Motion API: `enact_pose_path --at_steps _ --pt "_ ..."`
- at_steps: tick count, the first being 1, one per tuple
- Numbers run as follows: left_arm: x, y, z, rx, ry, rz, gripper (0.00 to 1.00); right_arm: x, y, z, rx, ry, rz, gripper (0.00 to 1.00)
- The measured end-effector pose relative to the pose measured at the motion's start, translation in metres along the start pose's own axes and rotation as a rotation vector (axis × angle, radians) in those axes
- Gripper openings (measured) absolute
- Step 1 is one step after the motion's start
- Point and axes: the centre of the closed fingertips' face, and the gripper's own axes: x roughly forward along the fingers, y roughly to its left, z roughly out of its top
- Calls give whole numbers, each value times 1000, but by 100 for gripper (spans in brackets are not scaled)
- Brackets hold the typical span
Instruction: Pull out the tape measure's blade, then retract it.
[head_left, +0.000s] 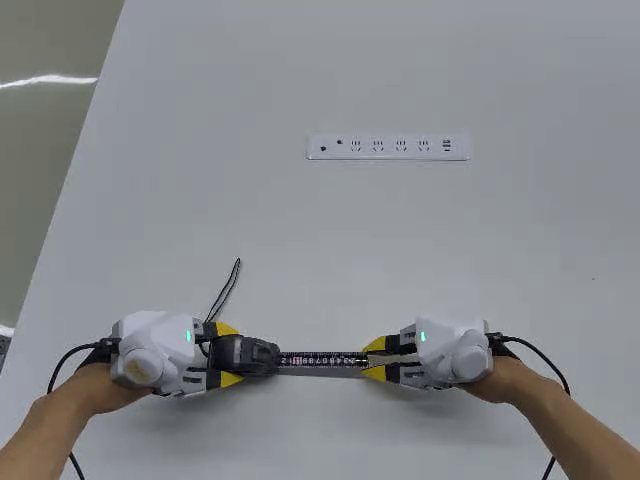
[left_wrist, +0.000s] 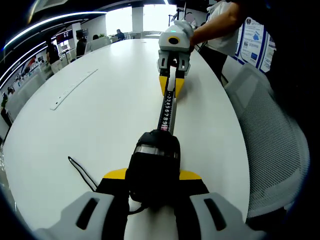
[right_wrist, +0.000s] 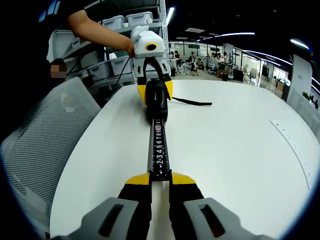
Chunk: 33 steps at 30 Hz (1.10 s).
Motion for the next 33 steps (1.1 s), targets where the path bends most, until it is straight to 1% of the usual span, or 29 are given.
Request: enact_pose_path --at_steps 21,33 --pt "1 0 -1 4 9 -5 30 -16 -1 -15 10 20 -5 10" --pt "1 0 0 6 15 -5 30 -23 -1 -19 13 22 -6 10"
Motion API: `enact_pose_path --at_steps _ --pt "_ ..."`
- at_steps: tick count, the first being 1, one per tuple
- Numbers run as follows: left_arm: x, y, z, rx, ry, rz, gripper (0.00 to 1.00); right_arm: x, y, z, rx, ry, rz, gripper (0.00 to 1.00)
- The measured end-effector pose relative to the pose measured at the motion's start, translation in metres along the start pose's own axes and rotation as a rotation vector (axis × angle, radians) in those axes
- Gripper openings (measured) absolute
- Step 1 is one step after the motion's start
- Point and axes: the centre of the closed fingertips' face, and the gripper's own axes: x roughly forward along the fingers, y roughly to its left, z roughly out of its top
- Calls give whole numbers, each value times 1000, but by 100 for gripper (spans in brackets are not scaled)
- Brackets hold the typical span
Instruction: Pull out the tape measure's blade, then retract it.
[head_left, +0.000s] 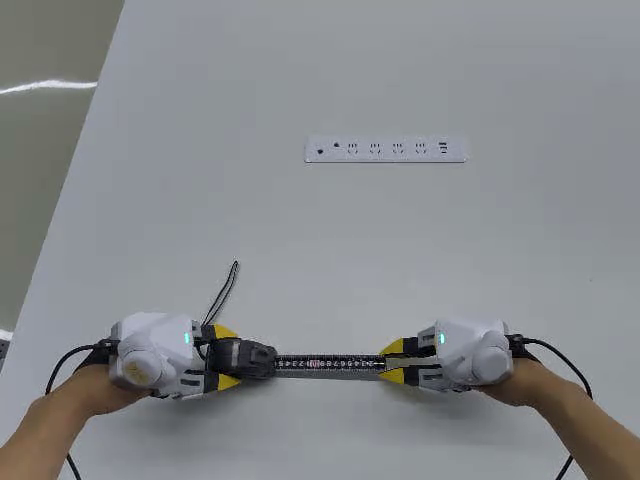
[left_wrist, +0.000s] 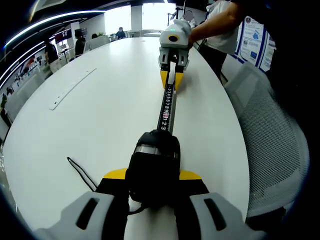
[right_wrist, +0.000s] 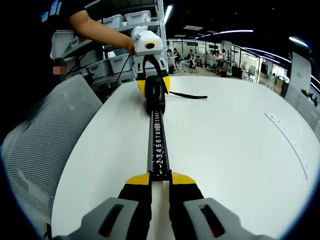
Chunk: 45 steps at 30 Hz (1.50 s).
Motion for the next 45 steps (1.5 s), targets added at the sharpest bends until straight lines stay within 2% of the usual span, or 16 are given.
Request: enact_pose_path --at_steps 45 --pt "0 -1 1 2 18 -3 30 -29 1 -19 29 10 -4 10"
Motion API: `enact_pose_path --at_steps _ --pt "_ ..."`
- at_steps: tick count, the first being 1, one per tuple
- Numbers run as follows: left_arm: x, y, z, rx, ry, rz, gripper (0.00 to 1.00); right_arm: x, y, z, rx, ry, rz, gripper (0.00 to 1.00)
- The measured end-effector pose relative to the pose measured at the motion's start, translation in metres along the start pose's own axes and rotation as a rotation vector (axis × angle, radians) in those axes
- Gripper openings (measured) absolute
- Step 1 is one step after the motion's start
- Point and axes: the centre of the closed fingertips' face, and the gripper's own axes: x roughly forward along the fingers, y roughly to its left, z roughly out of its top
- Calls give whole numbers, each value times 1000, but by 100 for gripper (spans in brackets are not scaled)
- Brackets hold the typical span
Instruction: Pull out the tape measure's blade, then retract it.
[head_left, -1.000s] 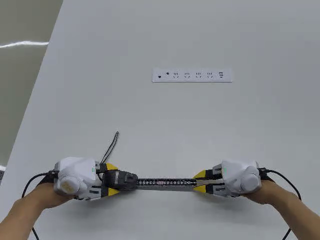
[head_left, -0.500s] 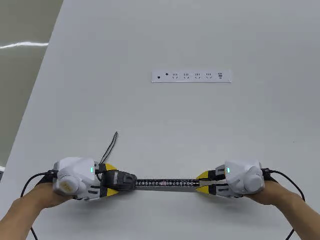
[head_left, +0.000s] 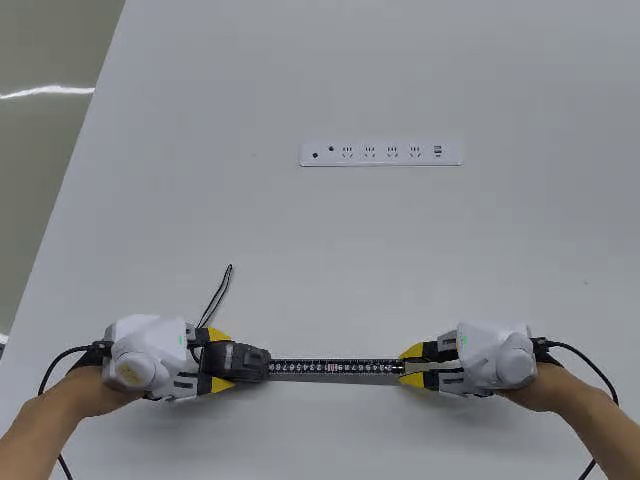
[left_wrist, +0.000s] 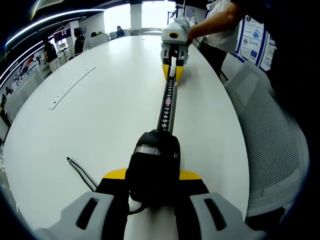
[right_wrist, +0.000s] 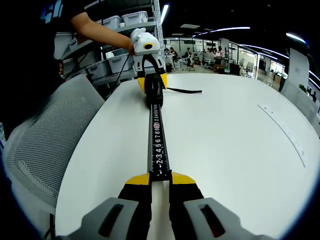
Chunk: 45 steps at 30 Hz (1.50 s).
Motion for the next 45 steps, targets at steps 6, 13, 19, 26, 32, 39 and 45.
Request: enact_pose_path --at_steps 6,13,19,26,32,39,45 --pt "0 0 0 -1 2 0 30 -2 -1 -3 1 3 -3 10" --pt "1 0 0 -1 5 0 30 -6 -1 -6 4 7 -6 10" --pt "1 0 0 -1 7 -1 30 -10 -2 -11 9 12 -10 10" --pt "1 0 -1 1 10 -2 30 -15 -2 -16 14 19 -14 10" --pt "1 1 -1 1 13 -4 30 -20 -3 -20 17 24 -17 10" --pt "2 0 0 1 17 -4 31 -25 -4 -27 23 30 -22 10" --pt "2 0 0 2 19 -4 31 -28 -3 -28 27 35 -23 10"
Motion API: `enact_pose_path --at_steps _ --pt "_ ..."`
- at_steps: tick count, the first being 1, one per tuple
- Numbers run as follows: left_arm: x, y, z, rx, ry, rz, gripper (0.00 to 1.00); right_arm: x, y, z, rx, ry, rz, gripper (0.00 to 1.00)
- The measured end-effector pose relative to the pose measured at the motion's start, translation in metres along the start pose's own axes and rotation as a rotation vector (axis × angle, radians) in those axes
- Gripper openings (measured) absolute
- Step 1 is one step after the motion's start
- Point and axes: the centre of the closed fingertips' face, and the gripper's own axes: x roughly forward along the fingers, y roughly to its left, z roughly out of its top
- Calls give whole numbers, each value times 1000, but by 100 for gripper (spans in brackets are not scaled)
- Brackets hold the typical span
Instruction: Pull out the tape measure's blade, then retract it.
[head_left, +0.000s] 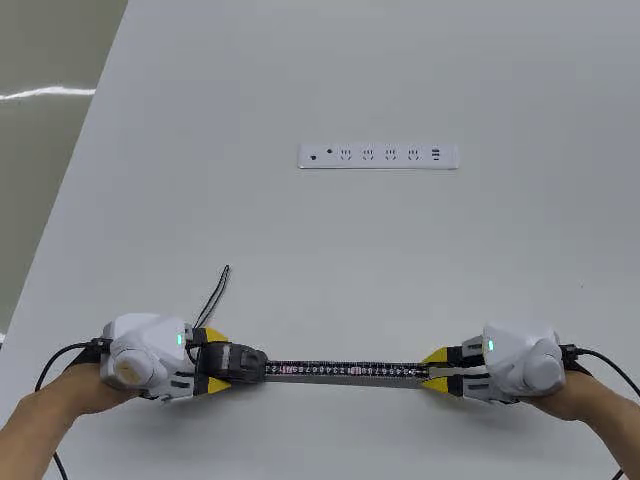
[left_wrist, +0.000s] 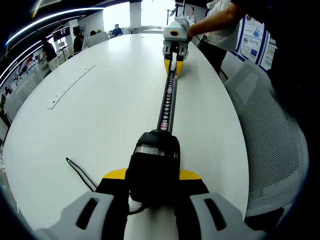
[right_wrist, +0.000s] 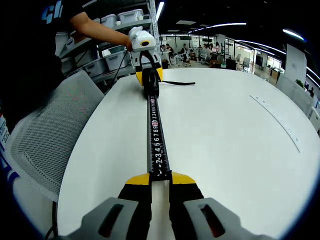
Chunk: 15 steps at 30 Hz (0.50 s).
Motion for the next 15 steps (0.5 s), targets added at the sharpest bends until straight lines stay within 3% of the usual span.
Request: enact_pose_path --at_steps 15 --pt "3 -1 1 5 10 0 31 3 -1 -9 -16 33 -11 11"
